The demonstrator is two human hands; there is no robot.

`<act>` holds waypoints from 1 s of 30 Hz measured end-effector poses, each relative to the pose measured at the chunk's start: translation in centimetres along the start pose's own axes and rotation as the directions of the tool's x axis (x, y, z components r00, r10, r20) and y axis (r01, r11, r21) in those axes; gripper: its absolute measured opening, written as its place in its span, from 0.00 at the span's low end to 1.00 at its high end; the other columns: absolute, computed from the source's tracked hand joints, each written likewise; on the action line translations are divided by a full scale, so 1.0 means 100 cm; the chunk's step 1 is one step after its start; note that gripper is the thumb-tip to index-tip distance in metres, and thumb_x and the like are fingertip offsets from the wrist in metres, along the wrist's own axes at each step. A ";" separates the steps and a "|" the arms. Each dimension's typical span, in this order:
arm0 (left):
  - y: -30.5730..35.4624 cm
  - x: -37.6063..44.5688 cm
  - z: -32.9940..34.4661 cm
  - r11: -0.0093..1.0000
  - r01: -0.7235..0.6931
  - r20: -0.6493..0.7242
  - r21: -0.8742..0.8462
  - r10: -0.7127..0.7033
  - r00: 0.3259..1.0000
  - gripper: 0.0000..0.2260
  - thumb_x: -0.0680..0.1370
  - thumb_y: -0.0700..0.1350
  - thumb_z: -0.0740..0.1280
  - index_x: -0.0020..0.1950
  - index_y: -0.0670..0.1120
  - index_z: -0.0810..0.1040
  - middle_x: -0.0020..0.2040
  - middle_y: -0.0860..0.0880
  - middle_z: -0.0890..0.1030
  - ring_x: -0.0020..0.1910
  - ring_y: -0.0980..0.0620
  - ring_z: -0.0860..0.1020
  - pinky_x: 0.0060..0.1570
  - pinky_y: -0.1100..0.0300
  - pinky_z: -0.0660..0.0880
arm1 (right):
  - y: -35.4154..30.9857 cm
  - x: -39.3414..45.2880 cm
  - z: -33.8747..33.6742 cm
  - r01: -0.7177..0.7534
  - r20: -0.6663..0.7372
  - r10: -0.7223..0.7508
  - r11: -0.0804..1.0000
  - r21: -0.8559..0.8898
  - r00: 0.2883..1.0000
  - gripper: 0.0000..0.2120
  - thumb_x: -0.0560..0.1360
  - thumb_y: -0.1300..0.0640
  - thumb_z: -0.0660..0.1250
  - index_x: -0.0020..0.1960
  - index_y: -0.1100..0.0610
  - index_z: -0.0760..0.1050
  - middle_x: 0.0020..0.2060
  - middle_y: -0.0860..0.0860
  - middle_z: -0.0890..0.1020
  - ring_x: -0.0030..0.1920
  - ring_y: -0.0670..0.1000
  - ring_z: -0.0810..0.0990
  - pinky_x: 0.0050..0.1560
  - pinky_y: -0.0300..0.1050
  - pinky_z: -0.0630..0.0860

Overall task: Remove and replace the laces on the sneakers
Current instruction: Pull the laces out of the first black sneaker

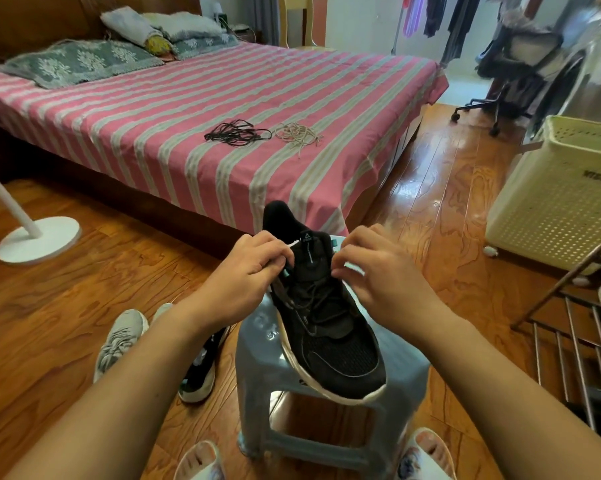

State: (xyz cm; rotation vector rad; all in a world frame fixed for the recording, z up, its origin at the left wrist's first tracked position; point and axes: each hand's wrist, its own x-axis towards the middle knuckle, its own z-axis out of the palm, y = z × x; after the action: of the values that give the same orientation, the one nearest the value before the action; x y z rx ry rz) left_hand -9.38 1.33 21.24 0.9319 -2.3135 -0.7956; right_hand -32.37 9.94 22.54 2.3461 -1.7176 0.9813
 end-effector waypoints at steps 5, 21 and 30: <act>0.000 0.000 0.002 1.000 0.007 -0.014 0.014 -0.007 1.000 0.10 0.82 0.51 0.57 0.50 0.58 0.78 0.51 0.60 0.75 0.55 0.52 0.69 0.55 0.67 0.64 | 0.034 -0.020 -0.008 -0.707 0.063 0.719 0.658 0.261 0.692 0.05 0.82 0.60 0.60 0.49 0.56 0.74 0.49 0.54 0.80 0.48 0.54 0.79 0.51 0.50 0.78; 0.000 0.005 0.003 0.999 0.023 -0.009 -0.031 -0.023 1.000 0.11 0.81 0.51 0.58 0.49 0.57 0.80 0.48 0.58 0.77 0.54 0.52 0.70 0.55 0.60 0.66 | 0.016 -0.008 0.000 0.116 0.053 -0.109 0.983 -0.141 0.993 0.07 0.75 0.59 0.71 0.53 0.54 0.83 0.48 0.48 0.80 0.50 0.56 0.74 0.44 0.55 0.76; -0.003 0.002 0.000 0.999 0.036 -0.020 -0.026 -0.037 0.999 0.11 0.81 0.51 0.58 0.49 0.56 0.79 0.47 0.57 0.77 0.54 0.52 0.70 0.54 0.61 0.65 | 0.015 -0.012 -0.001 -0.096 -0.128 0.075 0.981 -0.169 0.989 0.04 0.77 0.58 0.70 0.45 0.56 0.82 0.40 0.48 0.79 0.47 0.55 0.74 0.43 0.49 0.73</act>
State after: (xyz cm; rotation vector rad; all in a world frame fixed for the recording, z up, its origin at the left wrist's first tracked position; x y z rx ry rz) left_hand -9.40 1.01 21.07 0.9691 -2.2690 -0.8252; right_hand -33.91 10.44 21.58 2.0773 -1.7914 0.9225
